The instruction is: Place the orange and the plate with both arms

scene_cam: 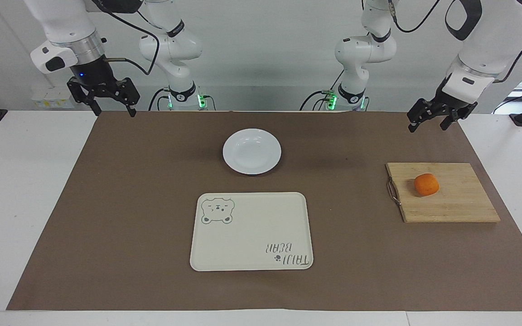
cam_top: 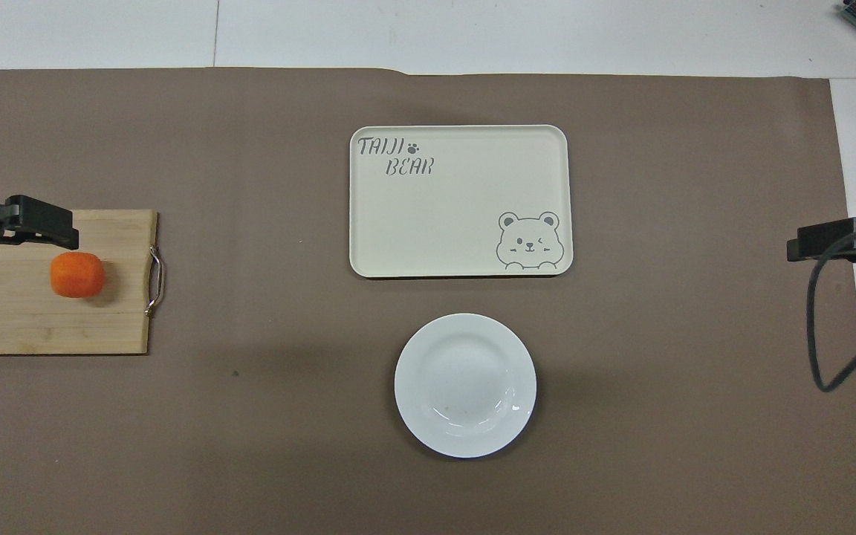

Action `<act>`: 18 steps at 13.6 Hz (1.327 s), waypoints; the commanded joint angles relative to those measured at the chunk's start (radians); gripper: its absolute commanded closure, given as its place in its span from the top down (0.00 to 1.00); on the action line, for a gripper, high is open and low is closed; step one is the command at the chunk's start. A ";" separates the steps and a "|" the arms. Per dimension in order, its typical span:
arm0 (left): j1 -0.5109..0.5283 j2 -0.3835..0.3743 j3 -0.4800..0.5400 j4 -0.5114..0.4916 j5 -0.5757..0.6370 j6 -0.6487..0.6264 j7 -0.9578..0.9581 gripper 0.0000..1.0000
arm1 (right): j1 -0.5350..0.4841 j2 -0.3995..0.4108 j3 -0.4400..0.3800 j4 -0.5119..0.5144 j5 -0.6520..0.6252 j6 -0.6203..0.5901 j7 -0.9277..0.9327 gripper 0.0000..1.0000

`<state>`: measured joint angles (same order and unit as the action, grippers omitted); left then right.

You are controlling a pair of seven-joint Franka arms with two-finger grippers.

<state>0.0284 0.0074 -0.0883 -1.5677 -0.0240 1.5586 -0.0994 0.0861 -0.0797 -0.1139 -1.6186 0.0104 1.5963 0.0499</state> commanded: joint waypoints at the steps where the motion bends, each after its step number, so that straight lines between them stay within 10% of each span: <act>1: -0.013 -0.012 0.009 -0.011 0.018 -0.014 0.010 1.00 | 0.001 -0.002 0.003 0.008 -0.029 -0.015 -0.019 1.00; 18: 0.011 -0.021 0.013 -0.067 0.015 0.038 0.069 1.00 | -0.008 -0.005 0.003 0.000 -0.027 -0.016 -0.021 1.00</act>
<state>0.0320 0.0077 -0.0799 -1.5926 -0.0240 1.5635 -0.0546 0.0854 -0.0797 -0.1142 -1.6187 0.0103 1.5950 0.0499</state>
